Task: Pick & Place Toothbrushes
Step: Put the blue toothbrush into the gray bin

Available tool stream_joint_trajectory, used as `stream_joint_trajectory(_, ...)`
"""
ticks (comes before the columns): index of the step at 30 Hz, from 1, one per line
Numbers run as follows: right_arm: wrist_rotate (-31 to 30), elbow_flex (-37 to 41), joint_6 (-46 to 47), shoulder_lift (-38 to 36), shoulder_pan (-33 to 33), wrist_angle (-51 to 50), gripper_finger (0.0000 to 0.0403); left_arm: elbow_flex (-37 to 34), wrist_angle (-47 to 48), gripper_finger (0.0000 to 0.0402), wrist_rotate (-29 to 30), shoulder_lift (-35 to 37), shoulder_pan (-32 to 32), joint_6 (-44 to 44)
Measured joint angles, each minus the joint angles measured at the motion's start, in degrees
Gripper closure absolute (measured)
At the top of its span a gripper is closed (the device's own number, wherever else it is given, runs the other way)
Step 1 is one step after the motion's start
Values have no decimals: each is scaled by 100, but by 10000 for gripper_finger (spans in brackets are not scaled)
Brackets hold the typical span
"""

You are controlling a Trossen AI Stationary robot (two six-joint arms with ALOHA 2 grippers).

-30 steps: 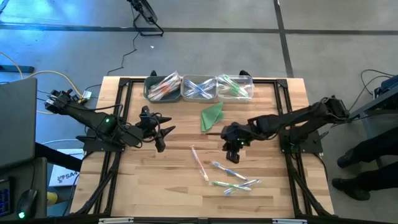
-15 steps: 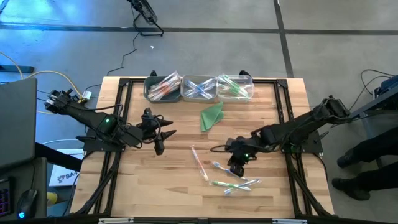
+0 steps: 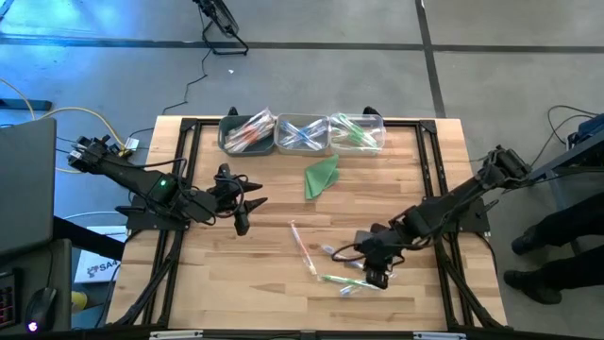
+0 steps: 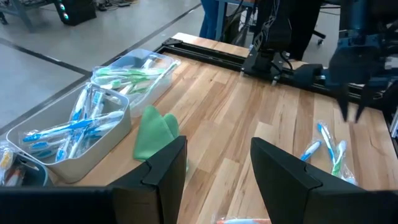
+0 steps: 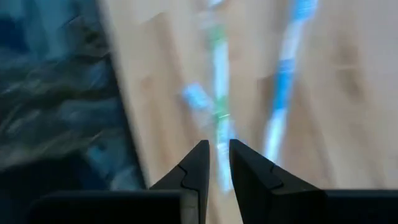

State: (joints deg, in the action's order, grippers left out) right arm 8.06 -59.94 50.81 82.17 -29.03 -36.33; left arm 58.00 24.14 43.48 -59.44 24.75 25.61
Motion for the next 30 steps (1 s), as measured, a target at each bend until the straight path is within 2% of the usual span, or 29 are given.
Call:
stream_joint_trajectory(5, -1009, 0, 535, 17, -67, -439, 334, 0, 0, 226, -2, 0, 0, 0)
stream_joint_trajectory(13, -1136, 0, 310, 447, -166, -345, 242, 0, 2, 226, -2, 0, 0, 0)
stream_joint_trajectory(16, -1301, 0, 311, 767, -244, -305, 223, 0, 2, 226, -2, -2, 0, 0)
stream_joint_trajectory(23, -1551, 0, 295, 1544, -340, -221, 222, 0, 4, 226, -2, -2, 0, 0)
stream_joint_trajectory(30, -1487, 0, 344, 2088, -336, 129, 225, 2, 56, 226, -2, -2, 0, 0)
